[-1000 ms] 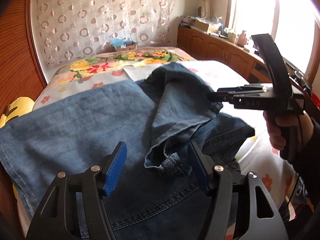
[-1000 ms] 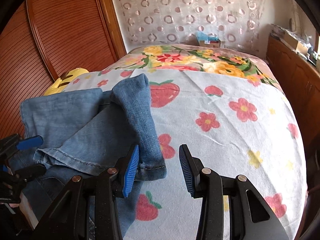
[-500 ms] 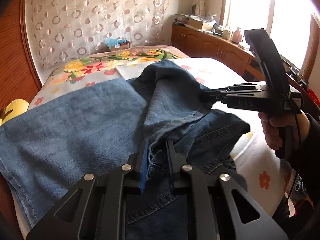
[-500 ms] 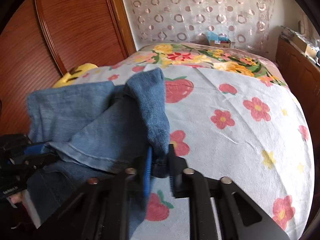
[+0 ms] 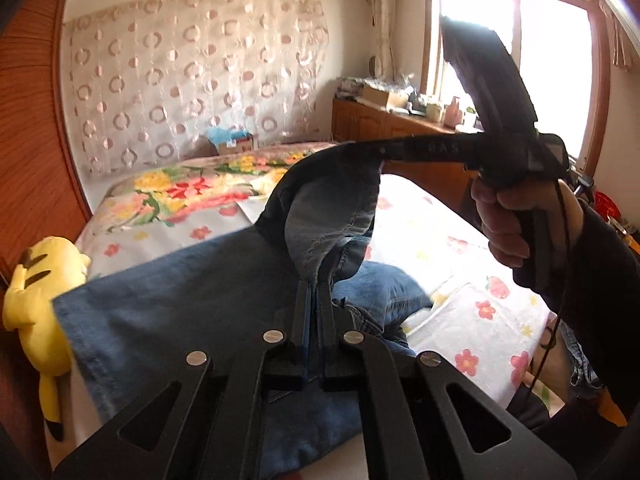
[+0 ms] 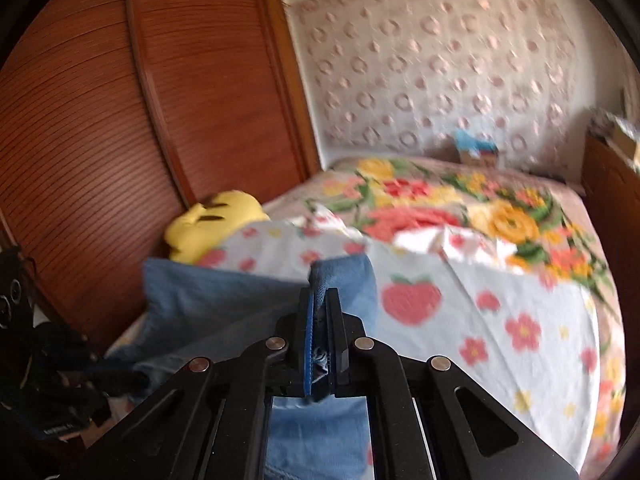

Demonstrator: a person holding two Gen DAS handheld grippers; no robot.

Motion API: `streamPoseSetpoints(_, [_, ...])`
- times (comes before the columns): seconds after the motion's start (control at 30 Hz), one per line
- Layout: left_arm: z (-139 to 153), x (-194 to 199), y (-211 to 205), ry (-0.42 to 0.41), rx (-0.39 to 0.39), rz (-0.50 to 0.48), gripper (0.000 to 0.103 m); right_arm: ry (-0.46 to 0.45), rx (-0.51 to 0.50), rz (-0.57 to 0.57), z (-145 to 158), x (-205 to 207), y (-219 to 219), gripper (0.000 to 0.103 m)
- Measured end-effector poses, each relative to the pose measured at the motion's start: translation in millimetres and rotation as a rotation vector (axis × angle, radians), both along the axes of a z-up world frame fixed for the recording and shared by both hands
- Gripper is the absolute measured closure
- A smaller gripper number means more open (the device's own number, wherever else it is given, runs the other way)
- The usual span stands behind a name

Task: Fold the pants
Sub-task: 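Grasp the jeans edge with the left gripper and fold it over, then open the left gripper and release the folded edge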

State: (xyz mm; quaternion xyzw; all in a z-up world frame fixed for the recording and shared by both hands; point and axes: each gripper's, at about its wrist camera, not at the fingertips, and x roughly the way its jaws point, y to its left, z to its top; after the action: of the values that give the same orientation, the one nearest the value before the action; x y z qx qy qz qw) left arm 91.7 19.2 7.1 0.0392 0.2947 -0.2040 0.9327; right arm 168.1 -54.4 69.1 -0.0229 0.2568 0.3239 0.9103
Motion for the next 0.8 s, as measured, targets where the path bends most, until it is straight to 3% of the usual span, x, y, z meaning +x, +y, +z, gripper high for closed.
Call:
streamPoseSetpoints(0.17, [12.5, -20.5, 25.9, -0.038, -0.028, 0.036, 0.1, -0.065, -0.001, 0.08, 28.5, -22.7, 24.8, 0.098])
streamPoseSetpoints(0.33, [7.3, -36.9, 53.0, -0.038, -0.039, 0.096, 0.1, -0.08, -0.024, 0.159, 34.0, -33.2, 55.6, 0.098])
streamPoseSetpoints(0.8, [-57.6, -43.2, 104.9, 0.092, -0.053, 0.229, 0.1, 0.001, -0.179, 0.281, 20.1, 16.6, 144.8, 0.098])
